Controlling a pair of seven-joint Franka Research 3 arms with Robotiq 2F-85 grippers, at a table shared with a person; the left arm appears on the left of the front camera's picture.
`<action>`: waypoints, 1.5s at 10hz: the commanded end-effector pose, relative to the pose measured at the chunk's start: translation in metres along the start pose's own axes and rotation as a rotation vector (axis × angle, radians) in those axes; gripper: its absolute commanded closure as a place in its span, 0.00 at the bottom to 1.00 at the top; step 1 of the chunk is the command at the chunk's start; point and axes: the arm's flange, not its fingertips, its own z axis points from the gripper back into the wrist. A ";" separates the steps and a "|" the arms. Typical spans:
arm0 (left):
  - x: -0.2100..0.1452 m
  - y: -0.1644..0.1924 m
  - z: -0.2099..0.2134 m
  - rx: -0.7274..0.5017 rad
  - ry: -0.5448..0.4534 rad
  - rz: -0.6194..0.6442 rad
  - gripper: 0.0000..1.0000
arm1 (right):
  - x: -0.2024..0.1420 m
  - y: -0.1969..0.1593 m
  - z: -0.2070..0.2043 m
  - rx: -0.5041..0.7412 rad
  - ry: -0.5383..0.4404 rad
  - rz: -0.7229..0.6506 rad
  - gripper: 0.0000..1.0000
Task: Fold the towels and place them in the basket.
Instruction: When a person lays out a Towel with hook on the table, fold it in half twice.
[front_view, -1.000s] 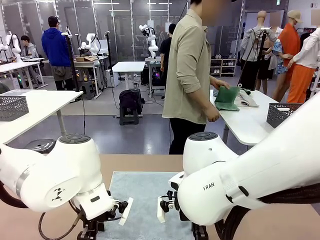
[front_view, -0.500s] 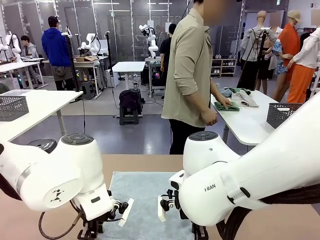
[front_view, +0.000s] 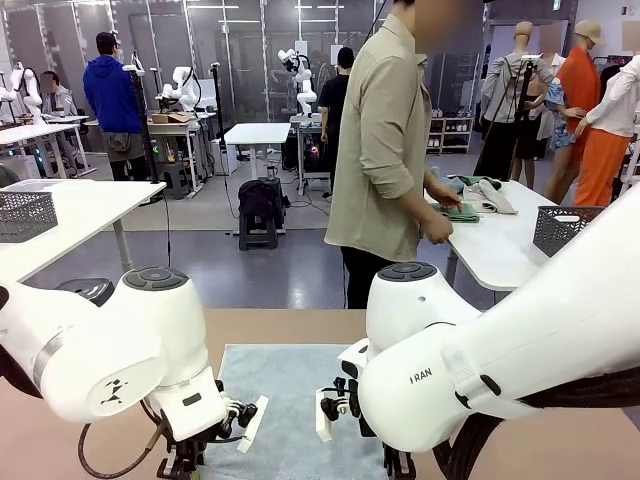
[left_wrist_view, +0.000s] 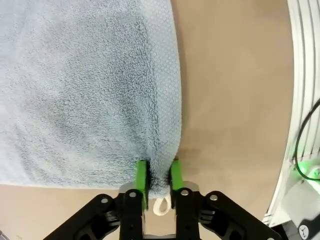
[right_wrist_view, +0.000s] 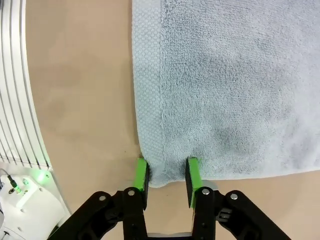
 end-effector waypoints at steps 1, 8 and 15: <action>-0.012 -0.028 -0.010 0.034 0.022 0.005 0.78 | -0.011 0.015 -0.012 -0.018 0.020 -0.002 0.61; -0.006 -0.026 -0.010 0.056 0.043 -0.010 1.00 | -0.011 0.017 -0.009 -0.007 0.018 0.003 1.00; 0.004 -0.002 0.000 0.014 0.021 -0.021 1.00 | 0.001 0.000 0.001 -0.003 -0.001 0.002 1.00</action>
